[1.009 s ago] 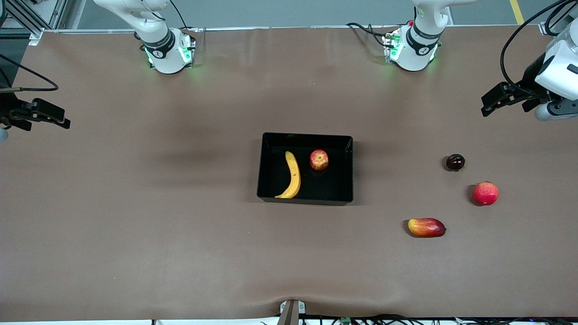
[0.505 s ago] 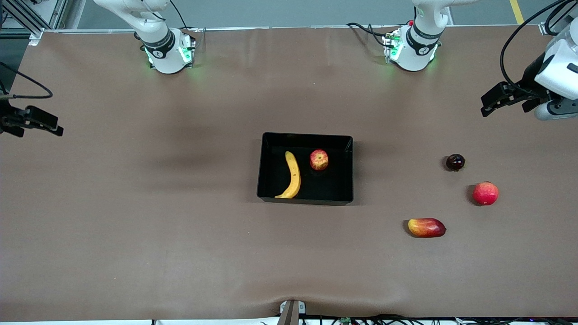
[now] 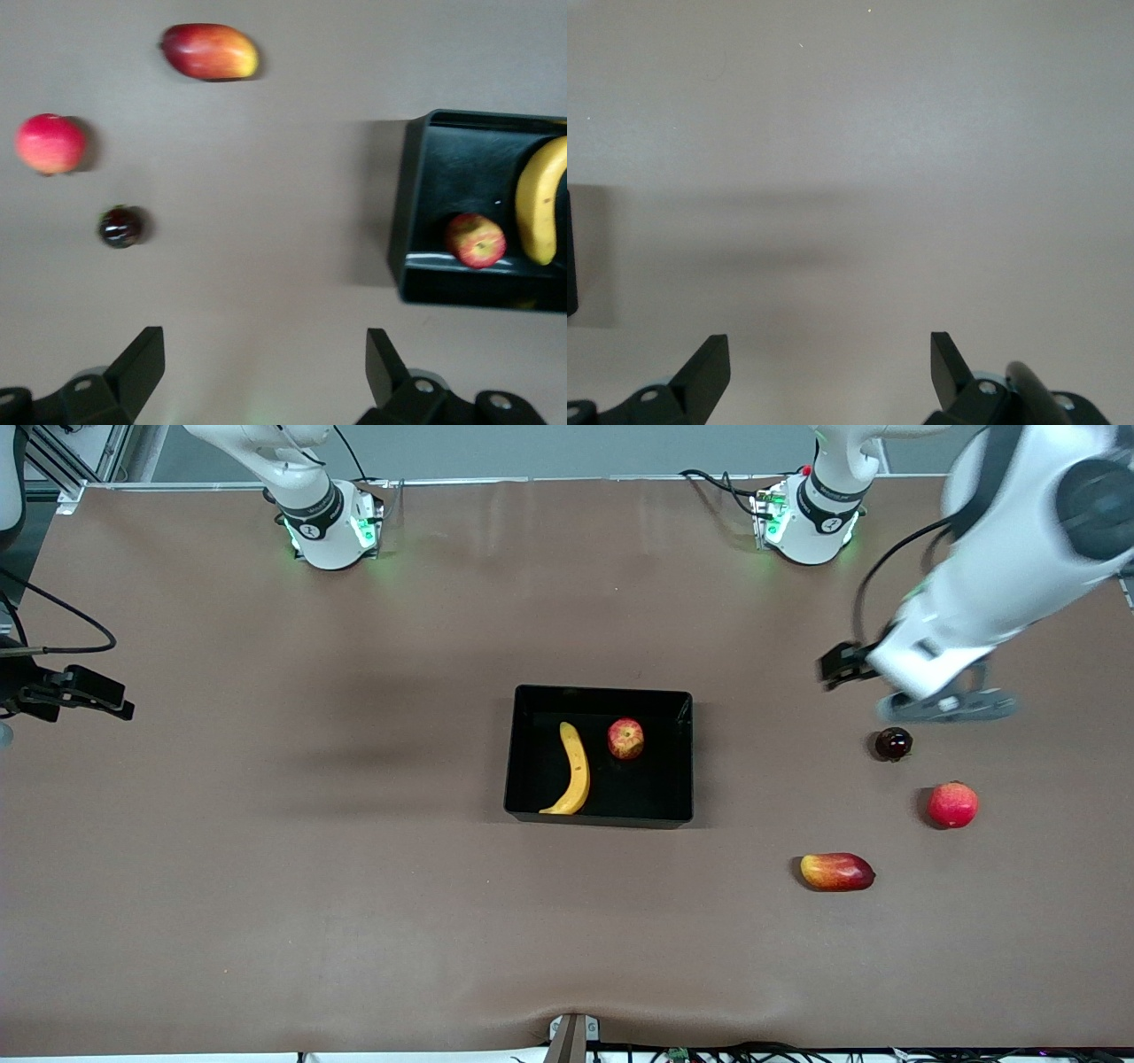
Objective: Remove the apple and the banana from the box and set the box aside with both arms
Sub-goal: 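Reach the left gripper into the black tray over the apple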
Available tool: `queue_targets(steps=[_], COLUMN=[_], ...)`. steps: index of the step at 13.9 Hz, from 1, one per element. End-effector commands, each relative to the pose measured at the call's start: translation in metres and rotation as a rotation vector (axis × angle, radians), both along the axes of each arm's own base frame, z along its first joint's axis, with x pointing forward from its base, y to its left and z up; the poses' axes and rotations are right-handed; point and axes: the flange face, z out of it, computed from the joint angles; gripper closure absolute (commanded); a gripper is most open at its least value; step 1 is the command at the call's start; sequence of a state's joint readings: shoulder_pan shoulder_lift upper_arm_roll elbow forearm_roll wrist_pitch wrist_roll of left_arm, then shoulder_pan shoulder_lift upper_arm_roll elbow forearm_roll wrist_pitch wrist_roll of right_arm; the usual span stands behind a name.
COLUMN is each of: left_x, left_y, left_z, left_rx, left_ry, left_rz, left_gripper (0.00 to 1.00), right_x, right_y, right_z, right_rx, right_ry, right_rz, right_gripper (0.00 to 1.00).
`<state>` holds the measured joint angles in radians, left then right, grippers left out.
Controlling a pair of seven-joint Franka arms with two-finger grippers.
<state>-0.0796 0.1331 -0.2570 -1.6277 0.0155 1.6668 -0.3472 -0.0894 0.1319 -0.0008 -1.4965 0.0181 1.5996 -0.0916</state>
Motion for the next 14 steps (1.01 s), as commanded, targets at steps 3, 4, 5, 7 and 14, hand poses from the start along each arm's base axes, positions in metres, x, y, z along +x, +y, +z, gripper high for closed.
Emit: queue_targets(steps=[3, 4, 5, 7, 14], left_x=[0.0, -0.004, -0.009, -0.022, -0.042], left_y=[-0.093, -0.122, -0.15, -0.193, -0.24], left_z=[-0.066, -0.083, -0.103, -0.148, -0.283], left_rx=[-0.047, -0.059, -0.066, -0.066, -0.031], left_ry=[-0.06, -0.068, -0.068, -0.053, -0.017], left_rz=[0.117, 0.149, 0.176, 0.21, 0.143], left_gripper=[0.0, 0.0, 0.0, 0.0, 0.0], right_x=[-0.001, -0.001, -0.001, -0.002, -0.002], right_y=[-0.005, -0.007, -0.01, -0.012, -0.011], right_z=[0.005, 0.004, 0.004, 0.003, 0.004], right_rx=[-0.012, -0.011, -0.013, -0.013, -0.01], right_ry=[0.008, 0.011, 0.011, 0.012, 0.01], right_rz=[0.003, 0.0, -0.005, -0.01, -0.007], right_gripper=[0.0, 0.0, 0.0, 0.0, 0.0])
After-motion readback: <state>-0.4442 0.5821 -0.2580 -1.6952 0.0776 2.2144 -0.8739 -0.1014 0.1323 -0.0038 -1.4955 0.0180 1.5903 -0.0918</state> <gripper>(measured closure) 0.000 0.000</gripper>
